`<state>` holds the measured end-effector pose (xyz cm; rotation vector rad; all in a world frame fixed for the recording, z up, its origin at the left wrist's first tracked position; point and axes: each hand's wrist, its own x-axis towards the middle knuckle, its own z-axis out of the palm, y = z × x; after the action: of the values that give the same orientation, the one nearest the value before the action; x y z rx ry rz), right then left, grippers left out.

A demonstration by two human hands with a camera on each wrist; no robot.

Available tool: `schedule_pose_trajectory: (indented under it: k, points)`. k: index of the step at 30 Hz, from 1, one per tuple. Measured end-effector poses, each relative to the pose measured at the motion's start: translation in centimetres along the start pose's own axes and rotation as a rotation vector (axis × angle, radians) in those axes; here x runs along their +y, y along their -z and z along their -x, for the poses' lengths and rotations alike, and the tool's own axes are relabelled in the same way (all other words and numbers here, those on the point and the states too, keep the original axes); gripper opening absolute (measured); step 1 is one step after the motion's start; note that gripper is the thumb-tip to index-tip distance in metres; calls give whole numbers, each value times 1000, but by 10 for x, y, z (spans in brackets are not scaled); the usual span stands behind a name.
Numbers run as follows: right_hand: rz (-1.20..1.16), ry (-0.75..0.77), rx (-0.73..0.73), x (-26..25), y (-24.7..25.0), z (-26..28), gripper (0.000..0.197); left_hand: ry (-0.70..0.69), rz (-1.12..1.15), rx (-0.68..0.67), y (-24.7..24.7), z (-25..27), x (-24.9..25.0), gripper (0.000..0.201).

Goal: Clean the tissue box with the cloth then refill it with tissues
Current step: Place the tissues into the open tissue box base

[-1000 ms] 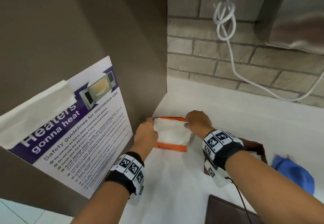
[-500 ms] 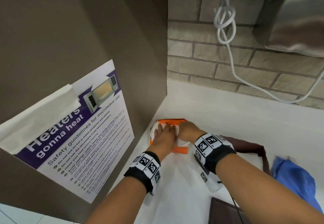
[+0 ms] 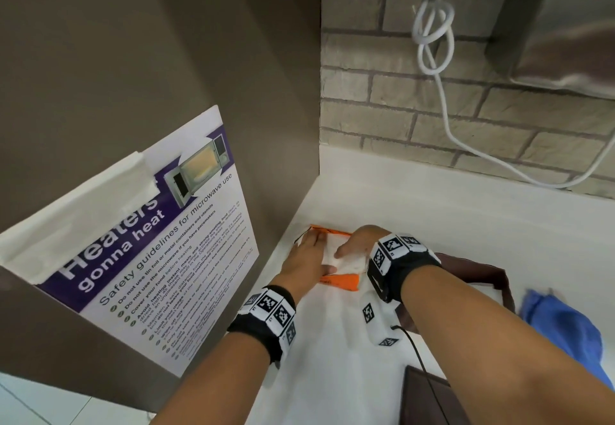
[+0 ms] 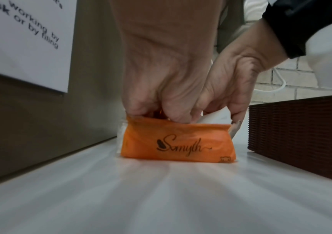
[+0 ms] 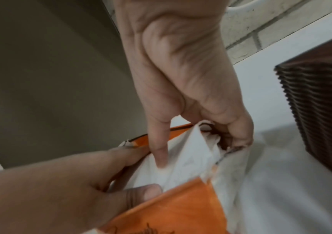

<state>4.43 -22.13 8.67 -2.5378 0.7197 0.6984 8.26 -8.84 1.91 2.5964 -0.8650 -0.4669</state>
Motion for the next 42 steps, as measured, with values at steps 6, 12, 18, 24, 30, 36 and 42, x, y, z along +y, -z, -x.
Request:
schedule_pose_trajectory:
  k: [6, 12, 18, 24, 30, 36, 42]
  points:
    - [-205, -42, -79, 6, -2, 1, 48, -12, 59, -38, -1, -4, -3, 81]
    - [-850, -41, -83, 23, -27, -8, 63, -56, 150, -21, 1, -6, -10, 84]
    - [-884, -68, -60, 28, -46, -30, 105, -44, 177, 19, -2, -9, -11, 82]
    - [-840, -172, 74, 15, -36, -7, 58, -63, 166, 20, -5, -12, -13, 83]
    - [-756, -212, 169, 11, -44, -3, 79, -86, 153, 12, -8, -14, -16, 81]
    - [-967, -129, 76, 19, -43, -8, 55, -78, 142, 28, -9, -12, -16, 81]
    - [-1060, -108, 29, 19, -46, 1, 62, -82, 221, 19, -3, -7, -16, 82]
